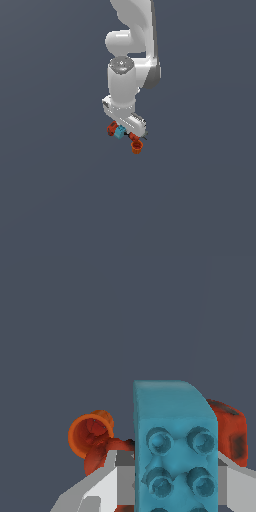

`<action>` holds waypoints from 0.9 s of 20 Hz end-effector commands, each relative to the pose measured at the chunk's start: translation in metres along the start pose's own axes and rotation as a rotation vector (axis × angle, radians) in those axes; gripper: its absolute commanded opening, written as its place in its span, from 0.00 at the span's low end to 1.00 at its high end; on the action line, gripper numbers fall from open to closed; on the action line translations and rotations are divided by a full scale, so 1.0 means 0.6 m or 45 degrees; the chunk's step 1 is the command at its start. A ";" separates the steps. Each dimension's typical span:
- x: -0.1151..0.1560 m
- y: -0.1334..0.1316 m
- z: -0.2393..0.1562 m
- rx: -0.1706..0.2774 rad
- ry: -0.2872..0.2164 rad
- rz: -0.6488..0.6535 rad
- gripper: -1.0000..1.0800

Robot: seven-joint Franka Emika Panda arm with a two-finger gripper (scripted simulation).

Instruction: Pick up a designated object from a clutter of objects.

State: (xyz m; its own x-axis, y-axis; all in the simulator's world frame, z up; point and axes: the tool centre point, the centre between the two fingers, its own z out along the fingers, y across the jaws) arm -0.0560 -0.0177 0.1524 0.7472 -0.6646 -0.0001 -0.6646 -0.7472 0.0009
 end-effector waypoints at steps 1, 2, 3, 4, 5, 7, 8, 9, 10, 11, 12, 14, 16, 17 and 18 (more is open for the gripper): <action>-0.026 -0.016 -0.037 -0.001 0.003 0.001 0.00; -0.037 -0.023 -0.053 -0.002 0.003 0.001 0.00; -0.048 -0.030 -0.069 -0.002 0.004 0.001 0.00; -0.059 -0.038 -0.085 -0.003 0.004 0.001 0.00; -0.070 -0.045 -0.101 -0.003 0.004 0.001 0.00; -0.093 -0.060 -0.133 -0.003 0.005 0.001 0.00; -0.104 -0.067 -0.148 -0.004 0.006 0.001 0.00; -0.115 -0.074 -0.164 -0.004 0.006 0.001 0.00; -0.125 -0.081 -0.180 -0.004 0.006 0.001 0.00; -0.136 -0.089 -0.195 -0.004 0.006 0.001 0.00; -0.147 -0.096 -0.211 -0.004 0.006 0.001 0.00; -0.169 -0.111 -0.242 -0.004 0.006 0.001 0.00; -0.191 -0.126 -0.273 -0.004 0.006 0.000 0.00; -0.202 -0.134 -0.288 -0.004 0.006 0.000 0.00; -0.212 -0.141 -0.304 -0.003 0.005 0.000 0.00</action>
State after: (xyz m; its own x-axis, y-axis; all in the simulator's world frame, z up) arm -0.0913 0.1186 0.3200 0.7475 -0.6642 0.0039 -0.6642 -0.7475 0.0034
